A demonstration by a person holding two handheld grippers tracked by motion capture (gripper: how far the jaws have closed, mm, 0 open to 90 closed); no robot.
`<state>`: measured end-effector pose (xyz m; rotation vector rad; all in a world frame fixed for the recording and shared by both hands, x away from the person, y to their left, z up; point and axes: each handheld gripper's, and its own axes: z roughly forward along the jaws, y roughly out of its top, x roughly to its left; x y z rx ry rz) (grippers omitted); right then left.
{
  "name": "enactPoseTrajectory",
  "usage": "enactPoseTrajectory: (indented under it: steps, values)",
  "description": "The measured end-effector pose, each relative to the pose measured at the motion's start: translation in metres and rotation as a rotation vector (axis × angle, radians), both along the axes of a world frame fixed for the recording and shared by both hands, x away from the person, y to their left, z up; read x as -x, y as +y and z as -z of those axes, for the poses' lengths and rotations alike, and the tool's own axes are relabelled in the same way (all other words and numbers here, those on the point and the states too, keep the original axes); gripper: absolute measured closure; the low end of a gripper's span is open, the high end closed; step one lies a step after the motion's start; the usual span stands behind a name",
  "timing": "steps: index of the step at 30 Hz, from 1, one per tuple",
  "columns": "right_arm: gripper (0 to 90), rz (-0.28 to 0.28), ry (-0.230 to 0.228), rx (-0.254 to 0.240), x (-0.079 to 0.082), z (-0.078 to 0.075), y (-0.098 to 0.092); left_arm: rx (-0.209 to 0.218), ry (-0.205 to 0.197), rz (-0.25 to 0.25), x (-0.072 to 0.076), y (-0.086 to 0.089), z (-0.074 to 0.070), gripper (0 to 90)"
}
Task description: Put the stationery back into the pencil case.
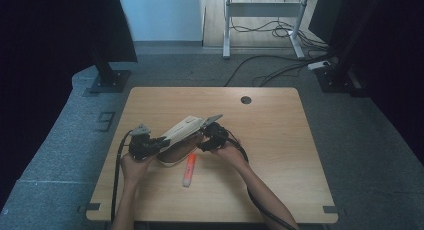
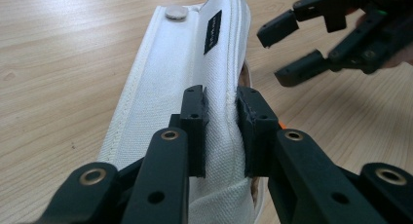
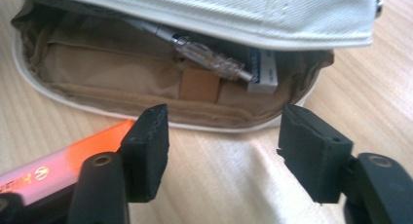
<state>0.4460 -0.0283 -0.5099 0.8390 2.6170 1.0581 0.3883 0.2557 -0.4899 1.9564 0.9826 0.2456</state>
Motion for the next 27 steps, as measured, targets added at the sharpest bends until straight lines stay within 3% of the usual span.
enactPoseTrajectory:
  steps: [13, 27]
  values:
    - [15.5, -0.029, -0.002, -0.044, 0.025, 0.003, 0.003, -0.001, 0.002, 0.007, 0.000, 0.002, 0.000, 74.8]
    - [13.8, -0.043, 0.030, -0.060, 0.041, 0.022, 0.027, 0.003, 0.005, 0.008, 0.000, 0.003, -0.001, 74.8]
